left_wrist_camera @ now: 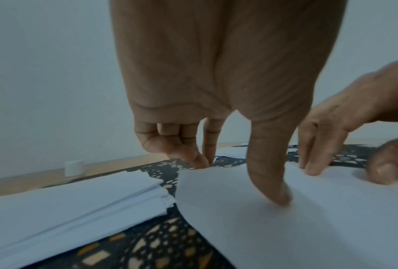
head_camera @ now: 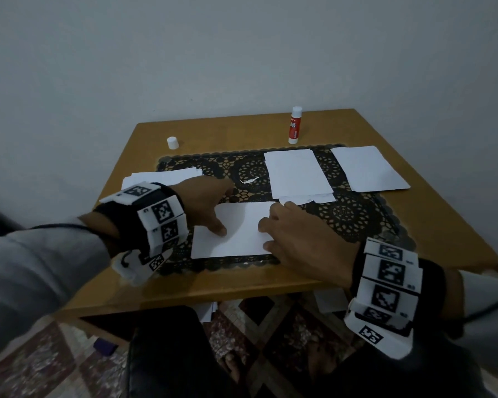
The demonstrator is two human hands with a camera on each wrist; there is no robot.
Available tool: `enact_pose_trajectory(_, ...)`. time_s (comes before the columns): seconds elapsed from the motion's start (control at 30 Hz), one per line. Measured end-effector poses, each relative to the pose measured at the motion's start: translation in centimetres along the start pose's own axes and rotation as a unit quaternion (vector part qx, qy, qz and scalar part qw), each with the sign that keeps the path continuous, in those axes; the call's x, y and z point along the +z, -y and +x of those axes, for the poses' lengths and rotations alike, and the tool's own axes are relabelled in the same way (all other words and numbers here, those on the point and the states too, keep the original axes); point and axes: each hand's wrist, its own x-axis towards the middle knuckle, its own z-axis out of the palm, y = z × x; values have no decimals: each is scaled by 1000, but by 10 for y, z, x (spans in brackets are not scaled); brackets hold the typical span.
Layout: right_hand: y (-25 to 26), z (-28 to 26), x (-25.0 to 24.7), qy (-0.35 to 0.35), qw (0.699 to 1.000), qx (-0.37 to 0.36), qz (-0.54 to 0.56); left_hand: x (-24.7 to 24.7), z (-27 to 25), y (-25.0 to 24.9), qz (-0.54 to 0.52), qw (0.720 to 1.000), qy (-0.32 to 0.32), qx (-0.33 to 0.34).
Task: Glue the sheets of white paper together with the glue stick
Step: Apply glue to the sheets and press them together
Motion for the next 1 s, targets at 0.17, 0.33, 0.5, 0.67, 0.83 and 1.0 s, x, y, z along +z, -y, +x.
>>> enact_pose_trajectory(0.17,2,0,0,-2,1000,17,4,0,2,13,-12,1000,-19,-18)
enact_pose_trajectory(0.33,4,-1,6,-29,1000,7,1,9,-1,14,-19,999,-34,-17)
enact_pose_trajectory(0.5,4,-1,7,-22,1000,11,-1,8,1,15,-21,999,-30,-24)
enact_pose_trajectory(0.67,5,0,1,-12,998,42,35,5,3,17,-28,998,-45,-33)
enact_pose_trajectory(0.83,2,3,-10,-44,980,105,164,-2,-9,25,-54,995,-89,1)
enact_pose_trajectory(1.0,-5,41,-38,-115,920,223,302,-38,-33,61,-184,967,-177,5)
